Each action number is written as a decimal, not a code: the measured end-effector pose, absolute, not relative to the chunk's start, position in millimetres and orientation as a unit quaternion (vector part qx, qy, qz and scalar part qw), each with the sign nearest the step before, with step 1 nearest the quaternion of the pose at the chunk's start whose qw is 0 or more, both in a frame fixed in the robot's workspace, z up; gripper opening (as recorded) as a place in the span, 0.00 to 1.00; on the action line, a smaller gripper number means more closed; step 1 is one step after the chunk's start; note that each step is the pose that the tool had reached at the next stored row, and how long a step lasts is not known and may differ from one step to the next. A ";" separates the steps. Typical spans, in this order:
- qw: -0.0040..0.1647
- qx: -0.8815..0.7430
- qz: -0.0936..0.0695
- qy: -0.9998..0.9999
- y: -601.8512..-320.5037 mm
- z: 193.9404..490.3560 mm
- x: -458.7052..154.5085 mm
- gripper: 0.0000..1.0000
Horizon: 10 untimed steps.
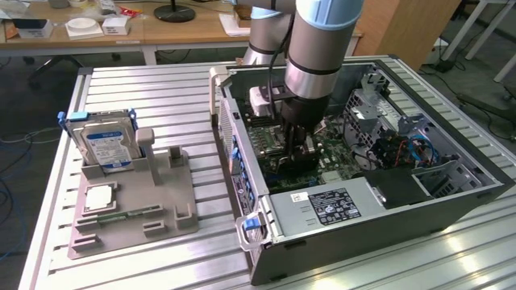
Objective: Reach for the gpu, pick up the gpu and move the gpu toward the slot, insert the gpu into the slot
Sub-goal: 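Insert the gpu into the slot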
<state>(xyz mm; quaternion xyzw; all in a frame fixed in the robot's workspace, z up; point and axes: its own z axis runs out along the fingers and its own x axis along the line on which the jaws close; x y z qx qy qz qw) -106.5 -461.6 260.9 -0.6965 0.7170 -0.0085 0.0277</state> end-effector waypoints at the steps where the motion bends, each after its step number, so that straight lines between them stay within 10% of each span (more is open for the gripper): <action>1: 0.028 -0.697 -0.009 0.717 -461.6 263.9 -106.5 0.33; 10: 0.031 -0.696 -0.012 0.717 -461.6 286.0 -106.6 0.33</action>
